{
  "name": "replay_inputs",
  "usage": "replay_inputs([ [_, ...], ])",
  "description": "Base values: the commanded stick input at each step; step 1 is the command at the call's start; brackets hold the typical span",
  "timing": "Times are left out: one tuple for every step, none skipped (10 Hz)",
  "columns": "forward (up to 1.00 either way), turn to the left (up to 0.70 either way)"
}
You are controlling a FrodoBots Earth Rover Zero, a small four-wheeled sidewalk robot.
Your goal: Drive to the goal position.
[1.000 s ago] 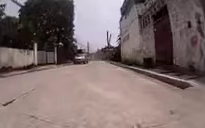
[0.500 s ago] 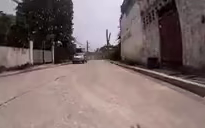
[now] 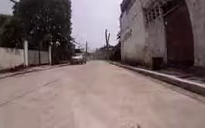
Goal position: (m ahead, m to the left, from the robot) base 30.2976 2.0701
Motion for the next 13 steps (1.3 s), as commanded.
replay_inputs([
  [1.00,0.00],
  [1.00,0.00],
  [1.00,0.00],
  [1.00,0.00],
  [1.00,0.00],
  [1.00,0.00],
  [1.00,0.00],
  [1.00,0.00],
  [1.00,0.00],
  [1.00,0.00],
  [1.00,0.00],
  [1.00,0.00],
  [1.00,0.00],
])
